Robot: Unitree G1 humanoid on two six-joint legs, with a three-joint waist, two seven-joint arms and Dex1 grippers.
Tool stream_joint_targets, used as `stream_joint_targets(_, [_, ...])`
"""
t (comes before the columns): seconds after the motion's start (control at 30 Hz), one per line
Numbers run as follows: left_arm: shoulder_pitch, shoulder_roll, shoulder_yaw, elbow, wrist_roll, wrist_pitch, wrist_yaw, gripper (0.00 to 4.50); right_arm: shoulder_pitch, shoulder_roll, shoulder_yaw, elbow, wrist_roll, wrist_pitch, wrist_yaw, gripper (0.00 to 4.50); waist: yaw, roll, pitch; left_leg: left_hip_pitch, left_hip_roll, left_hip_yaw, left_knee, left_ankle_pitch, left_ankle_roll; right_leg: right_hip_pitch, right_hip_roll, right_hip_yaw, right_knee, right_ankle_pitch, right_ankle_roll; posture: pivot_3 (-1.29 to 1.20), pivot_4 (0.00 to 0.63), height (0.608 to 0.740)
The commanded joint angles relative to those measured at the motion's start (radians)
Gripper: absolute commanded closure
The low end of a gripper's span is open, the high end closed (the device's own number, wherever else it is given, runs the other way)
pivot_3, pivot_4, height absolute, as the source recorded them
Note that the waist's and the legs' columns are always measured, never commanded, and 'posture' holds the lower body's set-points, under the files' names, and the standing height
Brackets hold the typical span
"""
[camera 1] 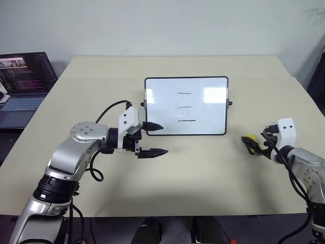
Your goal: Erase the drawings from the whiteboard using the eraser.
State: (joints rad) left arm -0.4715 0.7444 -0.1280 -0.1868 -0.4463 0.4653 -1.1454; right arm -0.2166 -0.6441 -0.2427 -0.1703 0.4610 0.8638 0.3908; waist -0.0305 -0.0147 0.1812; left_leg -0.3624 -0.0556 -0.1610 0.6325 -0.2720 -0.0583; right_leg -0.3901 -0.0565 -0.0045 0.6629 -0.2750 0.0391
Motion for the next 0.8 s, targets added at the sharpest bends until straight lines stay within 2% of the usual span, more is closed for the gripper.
stream_joint_targets(0.03, [0.003, -0.003, 0.011, -0.05, 0.004, -0.014, 0.007, 0.0, -0.035, -0.017, 0.015, 0.033, -0.027, -0.046, 0.034, 0.06, 0.0, 0.0, 0.0, 0.0, 0.0, 0.0, 0.0, 0.0, 0.0, 0.0, 0.0, 0.0, 0.0, 0.0, 0.0, 0.0, 0.15, 0.74])
stream_joint_targets(0.37, [0.027, -0.002, 0.022, -0.081, 0.0, -0.002, 0.028, 0.0, -0.058, 0.002, 0.018, 0.104, -0.057, -0.08, 0.052, 0.06, 0.0, 0.0, 0.0, 0.0, 0.0, 0.0, 0.0, 0.0, 0.0, 0.0, 0.0, 0.0, 0.0, 0.0, 0.0, 0.0, 0.15, 0.74])
stream_joint_targets(0.47, [0.034, -0.002, 0.021, -0.073, 0.006, -0.014, 0.027, 0.0, -0.055, 0.0, 0.016, 0.111, -0.058, -0.077, 0.053, 0.61, 0.0, 0.0, 0.0, 0.0, 0.0, 0.0, 0.0, 0.0, 0.0, 0.0, 0.0, 0.0, 0.0, 0.0, 0.0, 0.0, 0.15, 0.74])
stream_joint_targets(0.7, [0.045, -0.003, 0.022, -0.063, 0.012, -0.03, 0.026, 0.0, -0.049, 0.015, -0.003, 0.12, -0.046, -0.06, 0.045, 3.1, 0.0, 0.0, 0.0, 0.0, 0.0, 0.0, 0.001, 0.0, 0.0, 0.0, 0.0, 0.0, 0.0, 0.0, 0.0, 0.0, 0.15, 0.74])
stream_joint_targets(0.8, [0.046, -0.003, 0.024, -0.057, 0.015, -0.033, 0.03, 0.0, -0.046, 0.021, -0.012, 0.118, -0.04, -0.054, 0.042, 3.22, 0.0, 0.0, 0.0, 0.0, 0.0, 0.0, 0.001, 0.0, 0.0, 0.0, 0.0, 0.0, 0.0, 0.0, 0.0, 0.0, 0.15, 0.74])
